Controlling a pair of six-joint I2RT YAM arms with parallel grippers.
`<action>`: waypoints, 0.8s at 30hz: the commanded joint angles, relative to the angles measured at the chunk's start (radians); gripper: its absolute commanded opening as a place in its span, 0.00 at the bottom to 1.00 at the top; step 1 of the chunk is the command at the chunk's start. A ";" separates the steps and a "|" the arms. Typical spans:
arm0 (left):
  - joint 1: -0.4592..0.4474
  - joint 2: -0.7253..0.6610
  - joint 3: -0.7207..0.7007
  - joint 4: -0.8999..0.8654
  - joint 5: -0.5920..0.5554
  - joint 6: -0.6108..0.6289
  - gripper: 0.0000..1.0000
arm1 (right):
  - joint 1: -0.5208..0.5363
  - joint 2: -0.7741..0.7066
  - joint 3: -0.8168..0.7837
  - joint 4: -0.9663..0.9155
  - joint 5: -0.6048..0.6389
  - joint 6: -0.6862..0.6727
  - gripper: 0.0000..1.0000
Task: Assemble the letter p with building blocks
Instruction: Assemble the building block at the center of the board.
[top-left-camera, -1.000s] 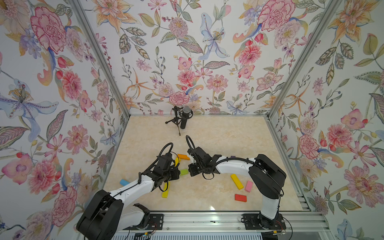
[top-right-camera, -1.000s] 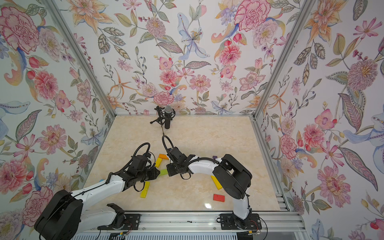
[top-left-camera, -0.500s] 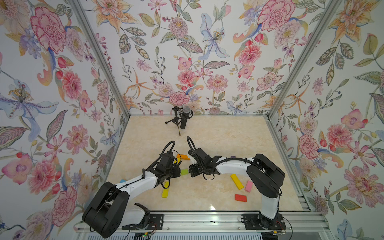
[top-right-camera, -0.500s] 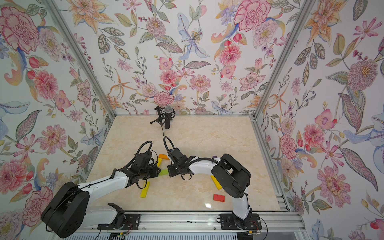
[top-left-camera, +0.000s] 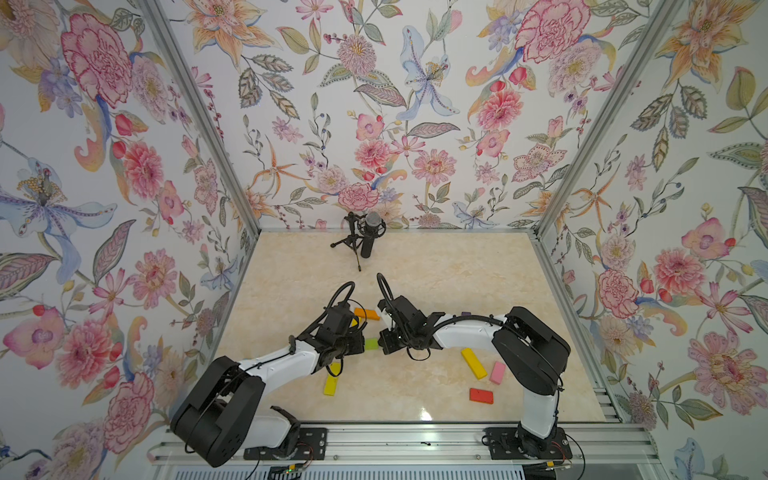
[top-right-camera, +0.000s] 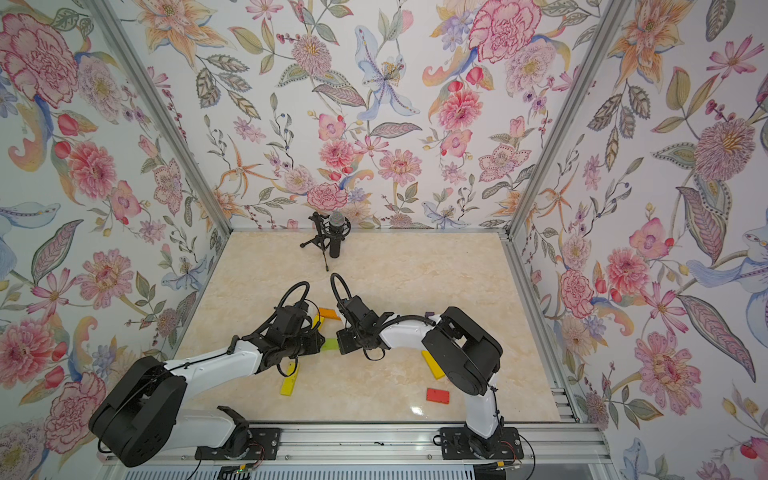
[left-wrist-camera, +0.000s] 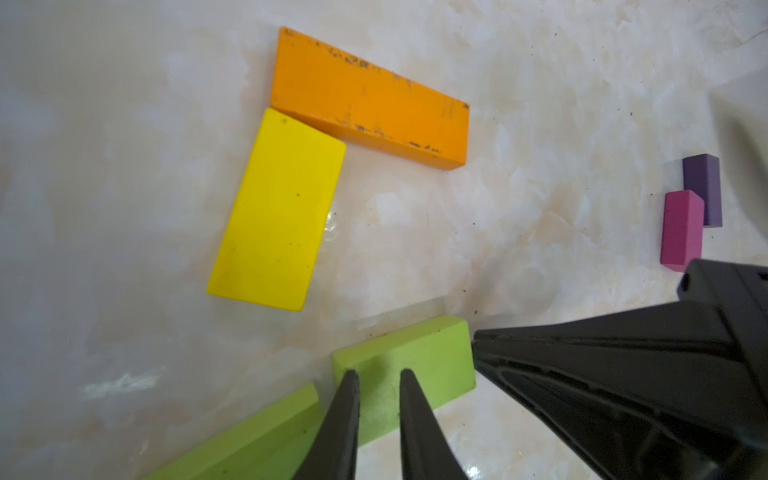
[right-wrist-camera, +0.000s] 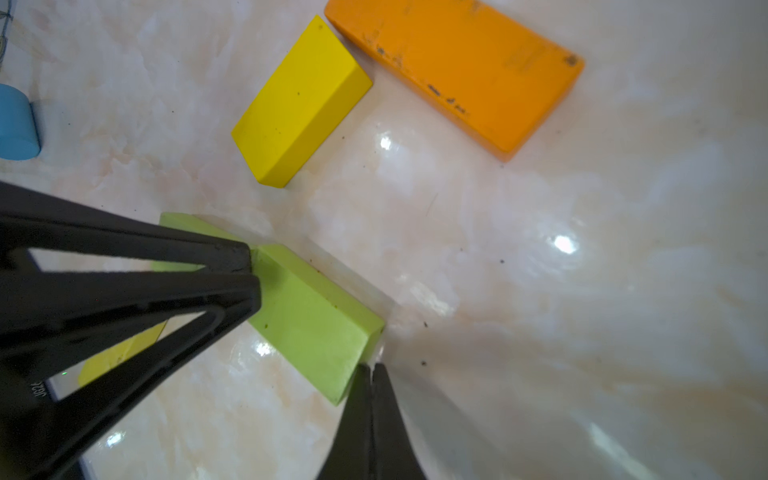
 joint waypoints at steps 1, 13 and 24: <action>-0.029 0.064 0.012 -0.002 0.020 -0.016 0.22 | 0.004 -0.016 -0.049 0.031 -0.025 0.028 0.04; -0.054 0.116 0.096 0.028 -0.057 -0.026 0.25 | 0.018 -0.099 -0.149 0.041 -0.013 0.066 0.04; -0.050 0.065 0.146 -0.117 -0.134 0.029 0.24 | 0.104 -0.078 -0.108 0.064 -0.010 0.112 0.04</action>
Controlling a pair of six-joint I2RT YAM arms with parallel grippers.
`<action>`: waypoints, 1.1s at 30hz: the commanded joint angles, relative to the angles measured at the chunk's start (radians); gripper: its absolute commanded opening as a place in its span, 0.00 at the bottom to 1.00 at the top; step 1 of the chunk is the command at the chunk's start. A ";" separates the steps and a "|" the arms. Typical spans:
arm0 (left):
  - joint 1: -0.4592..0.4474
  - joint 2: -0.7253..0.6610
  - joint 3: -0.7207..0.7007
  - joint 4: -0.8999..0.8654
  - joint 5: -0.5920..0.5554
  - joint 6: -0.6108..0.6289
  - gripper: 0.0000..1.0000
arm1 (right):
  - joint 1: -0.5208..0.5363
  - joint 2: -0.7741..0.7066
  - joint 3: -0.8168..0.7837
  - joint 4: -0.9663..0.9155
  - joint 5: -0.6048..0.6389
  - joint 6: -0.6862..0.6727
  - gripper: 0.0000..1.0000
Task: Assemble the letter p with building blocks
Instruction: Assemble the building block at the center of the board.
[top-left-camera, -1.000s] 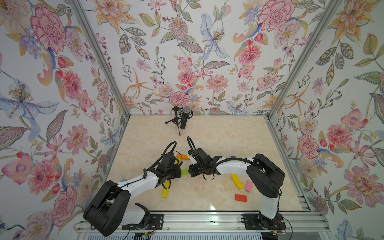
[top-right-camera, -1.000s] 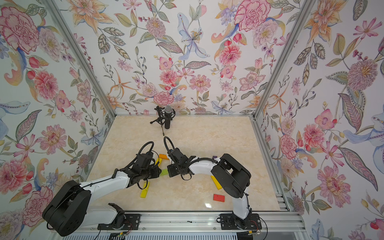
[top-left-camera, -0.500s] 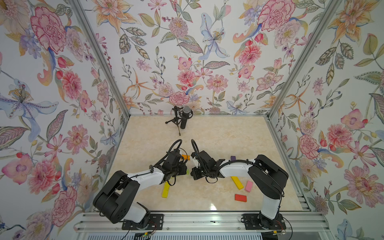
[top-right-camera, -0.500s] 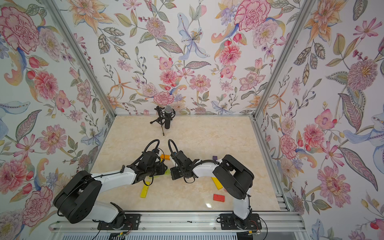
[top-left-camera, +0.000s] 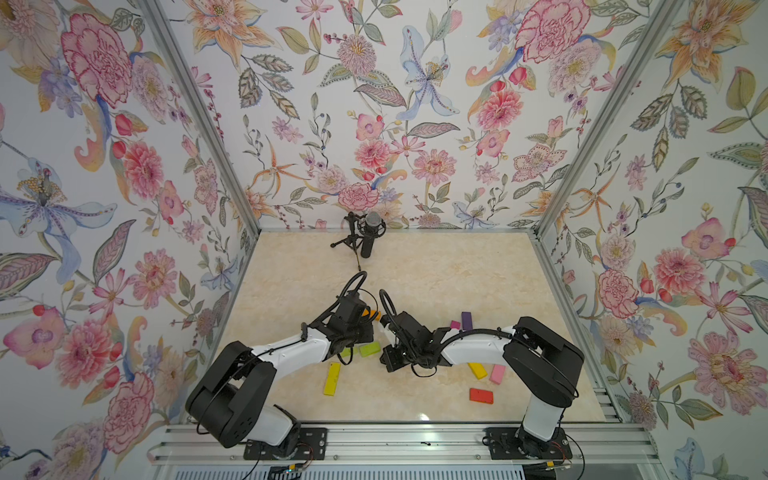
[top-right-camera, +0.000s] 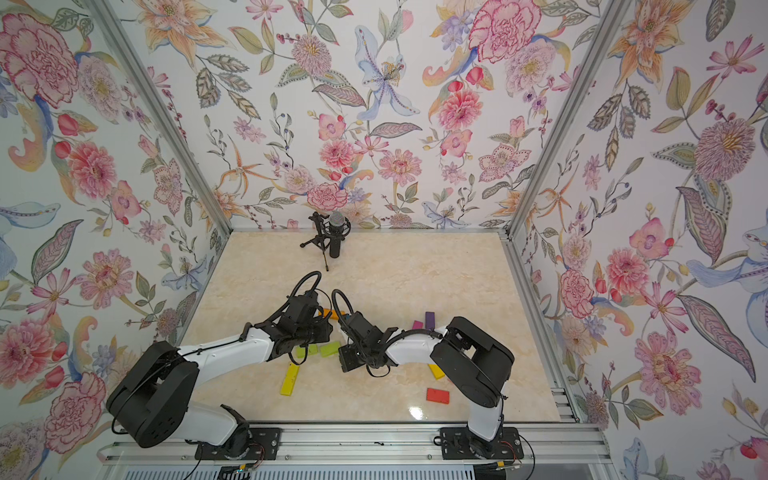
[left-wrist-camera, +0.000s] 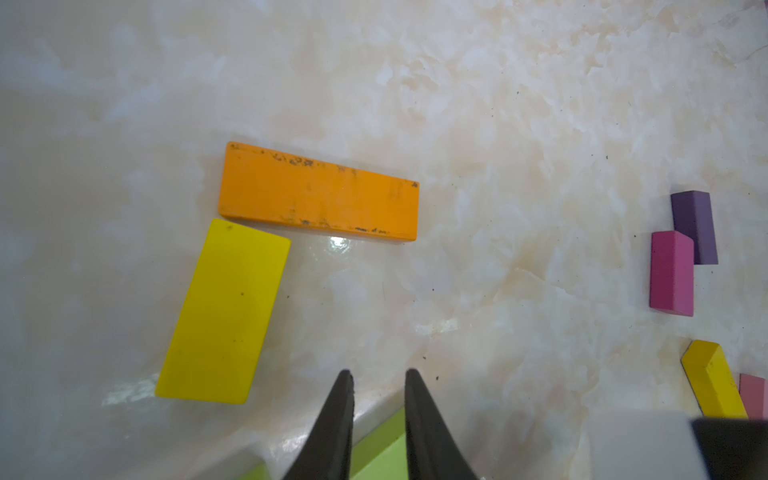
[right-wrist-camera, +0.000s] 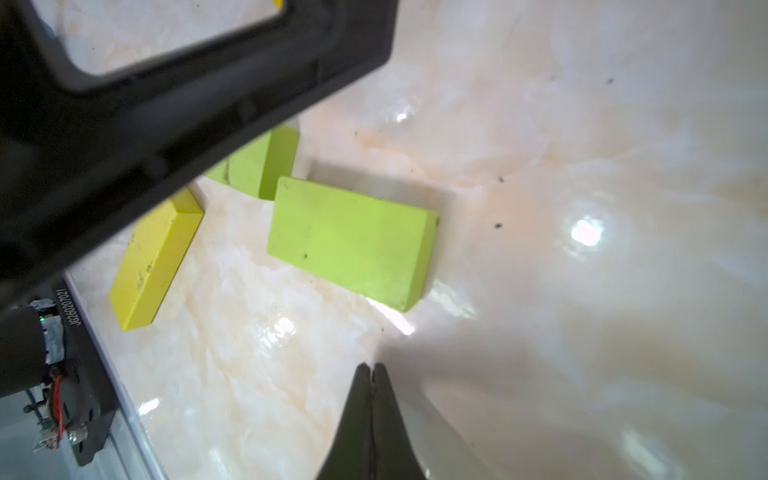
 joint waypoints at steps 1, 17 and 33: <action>-0.009 -0.015 0.006 -0.071 -0.043 0.018 0.24 | 0.018 0.027 0.043 0.013 0.012 0.031 0.04; -0.010 0.004 -0.069 -0.053 0.002 0.020 0.18 | -0.060 0.126 0.102 0.009 0.035 -0.014 0.03; -0.010 0.021 -0.082 -0.008 0.016 -0.012 0.19 | -0.098 0.124 0.118 -0.001 0.015 -0.025 0.03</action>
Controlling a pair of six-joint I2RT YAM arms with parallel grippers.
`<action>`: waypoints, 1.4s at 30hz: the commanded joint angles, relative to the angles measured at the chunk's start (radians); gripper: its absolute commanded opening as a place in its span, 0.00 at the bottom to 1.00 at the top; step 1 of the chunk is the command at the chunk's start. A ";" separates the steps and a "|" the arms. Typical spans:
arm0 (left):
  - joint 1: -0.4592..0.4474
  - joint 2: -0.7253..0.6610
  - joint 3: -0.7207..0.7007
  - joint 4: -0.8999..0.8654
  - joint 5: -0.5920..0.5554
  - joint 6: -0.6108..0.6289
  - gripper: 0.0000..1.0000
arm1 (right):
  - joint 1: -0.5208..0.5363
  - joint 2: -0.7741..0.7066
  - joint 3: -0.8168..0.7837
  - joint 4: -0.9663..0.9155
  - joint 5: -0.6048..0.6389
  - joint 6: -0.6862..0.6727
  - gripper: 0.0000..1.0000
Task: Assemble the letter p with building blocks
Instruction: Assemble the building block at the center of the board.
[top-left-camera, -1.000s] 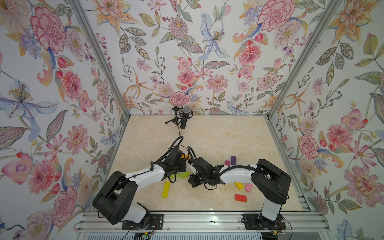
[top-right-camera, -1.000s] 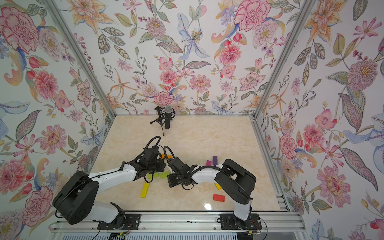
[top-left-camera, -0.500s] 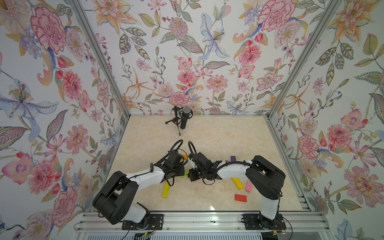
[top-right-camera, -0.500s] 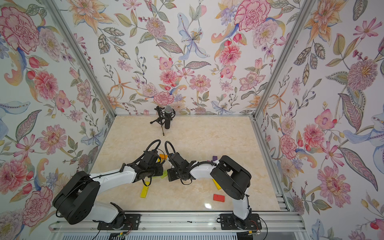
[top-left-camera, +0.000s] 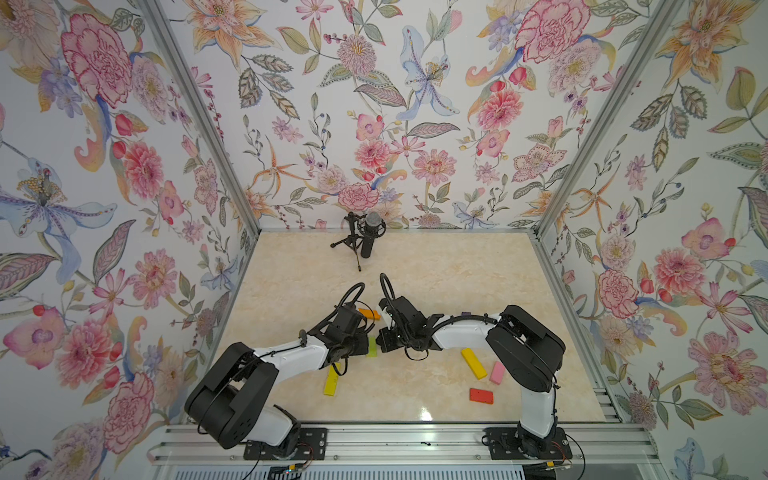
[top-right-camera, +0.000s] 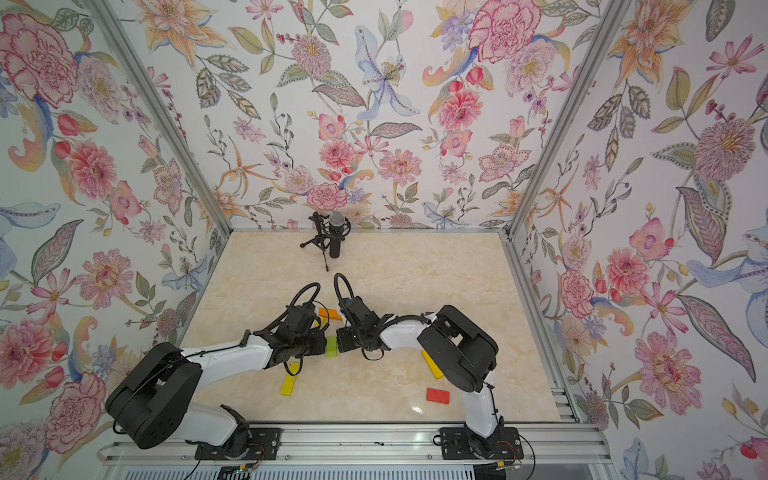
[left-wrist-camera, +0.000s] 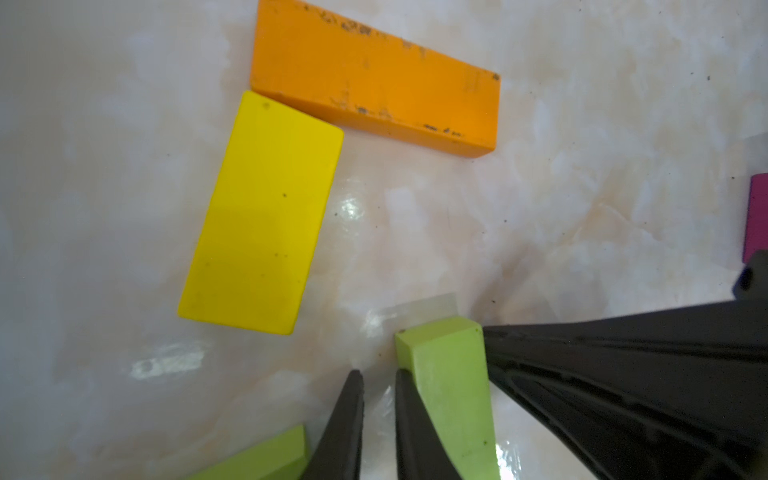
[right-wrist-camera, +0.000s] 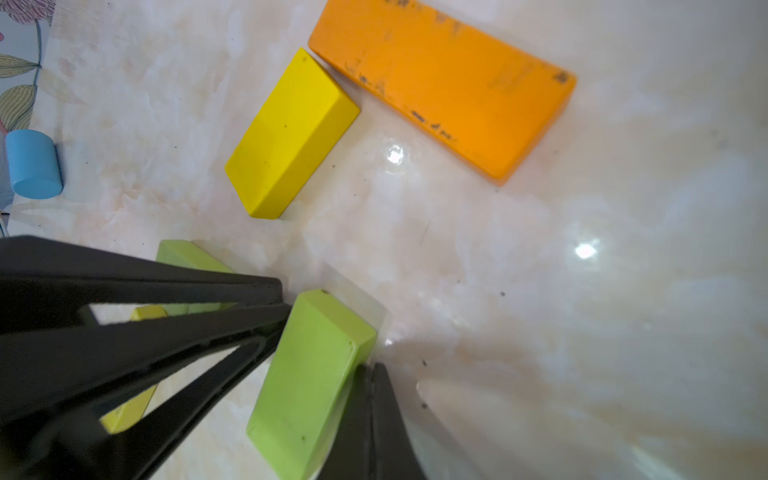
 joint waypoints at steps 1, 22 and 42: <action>-0.010 0.015 0.013 -0.020 -0.003 -0.020 0.20 | 0.000 -0.017 -0.034 -0.037 0.009 -0.007 0.03; -0.015 -0.032 -0.005 -0.040 0.026 -0.007 0.13 | 0.058 -0.041 -0.084 -0.004 0.006 0.044 0.03; -0.016 0.098 0.077 0.000 0.042 -0.010 0.08 | -0.013 0.008 -0.064 0.016 -0.032 0.022 0.03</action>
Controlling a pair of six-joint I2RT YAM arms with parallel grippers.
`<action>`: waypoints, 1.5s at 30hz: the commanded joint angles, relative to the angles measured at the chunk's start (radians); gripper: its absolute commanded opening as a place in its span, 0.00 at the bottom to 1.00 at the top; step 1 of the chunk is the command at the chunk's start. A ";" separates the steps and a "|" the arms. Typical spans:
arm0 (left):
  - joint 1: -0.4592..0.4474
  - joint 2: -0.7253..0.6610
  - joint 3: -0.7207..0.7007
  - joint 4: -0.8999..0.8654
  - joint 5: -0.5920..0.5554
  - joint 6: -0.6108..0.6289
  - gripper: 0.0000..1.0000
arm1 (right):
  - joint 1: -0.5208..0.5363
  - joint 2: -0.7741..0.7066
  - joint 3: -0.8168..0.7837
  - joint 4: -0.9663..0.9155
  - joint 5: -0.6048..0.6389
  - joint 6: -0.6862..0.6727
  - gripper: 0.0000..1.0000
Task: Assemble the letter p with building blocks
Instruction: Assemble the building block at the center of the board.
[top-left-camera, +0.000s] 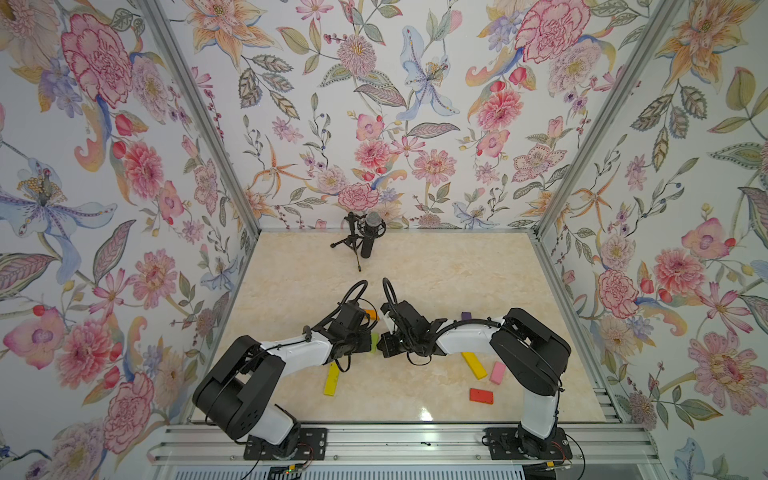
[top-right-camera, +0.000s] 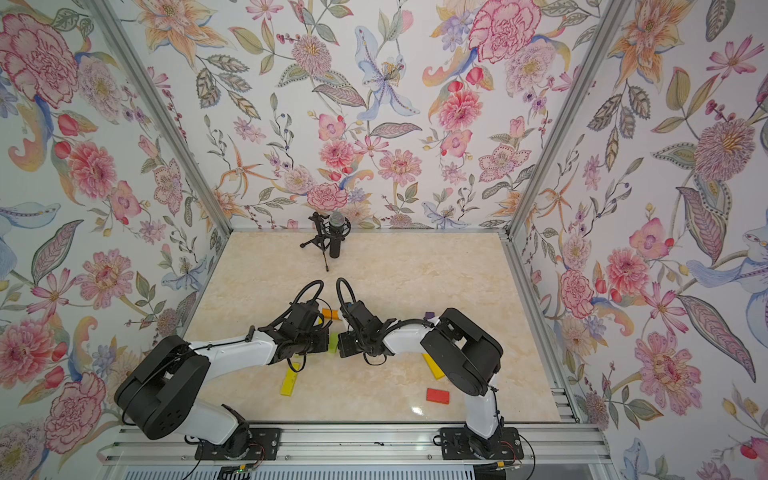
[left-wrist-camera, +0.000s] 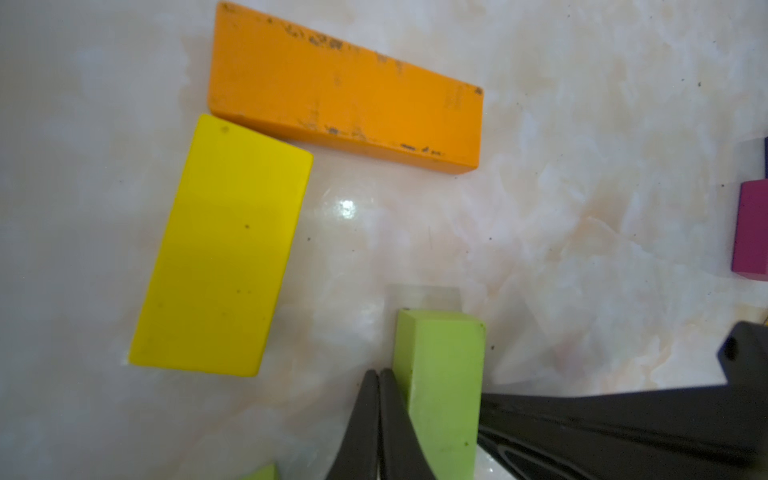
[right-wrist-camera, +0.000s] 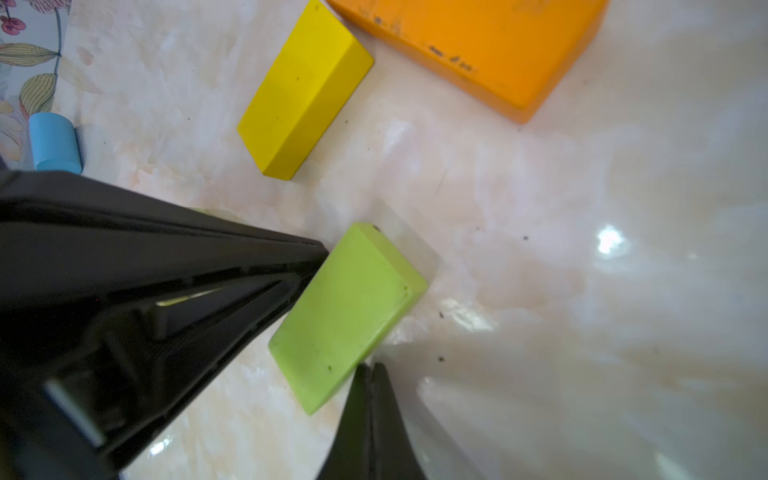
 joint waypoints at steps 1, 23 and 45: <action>-0.016 0.037 0.035 -0.014 0.018 -0.010 0.08 | -0.018 0.045 0.002 -0.020 -0.008 -0.009 0.03; -0.012 0.142 0.130 -0.074 -0.016 -0.007 0.09 | -0.078 0.095 0.046 -0.011 -0.087 -0.039 0.03; 0.028 0.158 0.146 -0.089 -0.016 0.005 0.10 | -0.096 0.128 0.077 -0.012 -0.112 -0.044 0.03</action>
